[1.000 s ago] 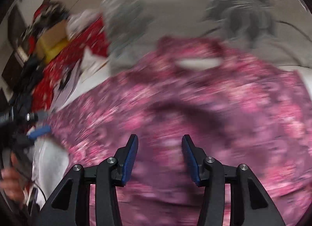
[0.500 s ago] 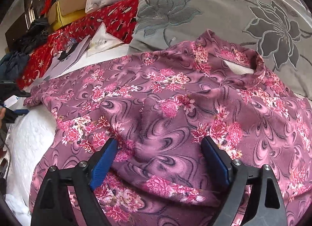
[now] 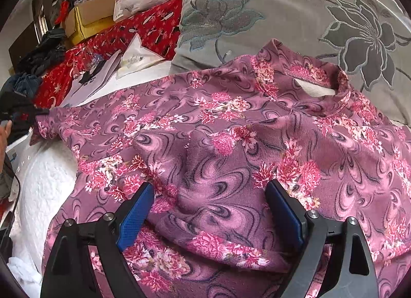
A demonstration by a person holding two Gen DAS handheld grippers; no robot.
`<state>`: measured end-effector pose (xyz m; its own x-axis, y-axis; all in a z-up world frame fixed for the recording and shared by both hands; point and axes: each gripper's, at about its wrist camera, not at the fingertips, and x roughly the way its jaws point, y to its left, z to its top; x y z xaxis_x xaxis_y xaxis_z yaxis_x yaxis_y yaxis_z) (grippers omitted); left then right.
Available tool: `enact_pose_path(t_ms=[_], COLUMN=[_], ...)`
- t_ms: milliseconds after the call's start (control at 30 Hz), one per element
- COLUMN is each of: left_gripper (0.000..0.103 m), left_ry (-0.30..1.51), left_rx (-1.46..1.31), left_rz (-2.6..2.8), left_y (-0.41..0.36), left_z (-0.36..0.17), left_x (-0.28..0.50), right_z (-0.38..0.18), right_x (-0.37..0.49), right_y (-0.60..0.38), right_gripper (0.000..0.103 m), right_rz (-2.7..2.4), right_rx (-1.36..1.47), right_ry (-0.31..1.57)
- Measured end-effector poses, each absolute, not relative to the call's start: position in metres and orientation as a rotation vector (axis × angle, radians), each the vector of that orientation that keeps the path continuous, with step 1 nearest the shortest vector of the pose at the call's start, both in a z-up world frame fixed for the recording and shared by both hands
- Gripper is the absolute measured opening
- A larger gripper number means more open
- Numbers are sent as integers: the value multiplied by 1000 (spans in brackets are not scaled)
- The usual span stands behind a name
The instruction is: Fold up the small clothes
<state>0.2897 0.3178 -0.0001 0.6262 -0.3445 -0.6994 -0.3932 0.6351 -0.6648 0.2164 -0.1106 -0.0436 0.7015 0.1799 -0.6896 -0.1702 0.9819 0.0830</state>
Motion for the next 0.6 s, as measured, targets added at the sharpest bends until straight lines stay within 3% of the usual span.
enact_pose_path(t_ms=[267, 600], left_gripper=[2, 2], left_ry=[932, 958], left_rx=[-800, -689], left_rz=[-88, -221], left_y=[243, 154], left_z=[40, 71], left_x=[290, 282], right_z=[-25, -15], right_x=[211, 194], right_y=[-127, -256], right_gripper=[90, 90], right_rz=[182, -123], right_rx=[57, 190], right_ry=[799, 793])
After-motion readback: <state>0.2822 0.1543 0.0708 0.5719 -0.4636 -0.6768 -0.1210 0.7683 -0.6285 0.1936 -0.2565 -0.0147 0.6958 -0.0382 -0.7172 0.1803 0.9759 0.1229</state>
